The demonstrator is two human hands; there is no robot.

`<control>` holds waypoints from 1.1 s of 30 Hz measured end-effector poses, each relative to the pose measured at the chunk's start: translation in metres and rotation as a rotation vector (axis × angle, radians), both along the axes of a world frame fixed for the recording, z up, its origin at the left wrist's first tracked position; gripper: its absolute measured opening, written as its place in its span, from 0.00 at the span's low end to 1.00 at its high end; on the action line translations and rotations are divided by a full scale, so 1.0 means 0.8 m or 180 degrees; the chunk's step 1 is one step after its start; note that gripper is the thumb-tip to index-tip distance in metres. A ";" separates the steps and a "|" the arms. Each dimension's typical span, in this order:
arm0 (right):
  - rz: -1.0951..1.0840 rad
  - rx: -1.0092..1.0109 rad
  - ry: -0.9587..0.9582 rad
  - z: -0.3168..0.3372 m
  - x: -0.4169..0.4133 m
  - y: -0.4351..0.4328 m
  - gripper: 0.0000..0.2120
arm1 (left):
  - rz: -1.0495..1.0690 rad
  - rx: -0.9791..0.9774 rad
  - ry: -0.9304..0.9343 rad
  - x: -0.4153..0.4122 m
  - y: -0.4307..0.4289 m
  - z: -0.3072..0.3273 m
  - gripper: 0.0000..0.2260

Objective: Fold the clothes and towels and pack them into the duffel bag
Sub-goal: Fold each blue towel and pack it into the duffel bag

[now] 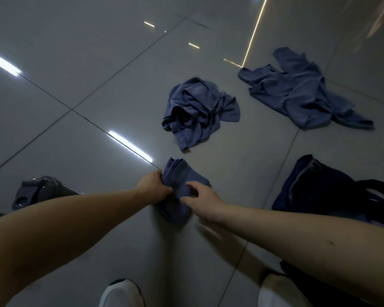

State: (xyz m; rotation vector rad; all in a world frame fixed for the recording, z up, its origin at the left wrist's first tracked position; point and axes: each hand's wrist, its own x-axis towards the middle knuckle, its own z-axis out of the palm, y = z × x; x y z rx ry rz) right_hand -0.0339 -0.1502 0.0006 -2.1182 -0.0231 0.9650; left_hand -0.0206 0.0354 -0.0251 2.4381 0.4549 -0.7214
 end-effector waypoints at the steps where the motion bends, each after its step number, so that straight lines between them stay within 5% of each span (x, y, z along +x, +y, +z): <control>1: -0.0293 0.0159 0.0127 0.007 0.000 -0.001 0.30 | -0.0047 -0.0056 -0.0011 -0.002 -0.007 0.011 0.13; 6: -0.1678 0.1256 0.1294 0.075 -0.007 -0.004 0.15 | -0.0431 -0.0163 -0.0337 -0.013 -0.050 0.080 0.15; 10: -0.2133 0.1695 0.1508 0.132 -0.007 -0.021 0.18 | -0.0790 -0.0364 -0.0494 -0.017 -0.084 0.145 0.13; 16: -0.2275 0.1982 0.1324 0.223 -0.007 -0.073 0.17 | -0.0818 -0.0730 -0.0976 -0.022 -0.137 0.229 0.15; 25: -0.2123 0.2025 0.1046 0.251 -0.027 -0.152 0.24 | 0.1126 -0.2671 -0.1082 -0.046 -0.205 0.269 0.15; 28: -0.1870 0.1888 0.0874 0.248 -0.041 -0.165 0.21 | 0.1292 -0.2762 -0.1061 -0.059 -0.223 0.260 0.11; 33: -0.1651 0.1601 0.0401 0.234 -0.057 -0.193 0.13 | 0.0606 -0.2234 -0.1236 -0.076 -0.241 0.249 0.09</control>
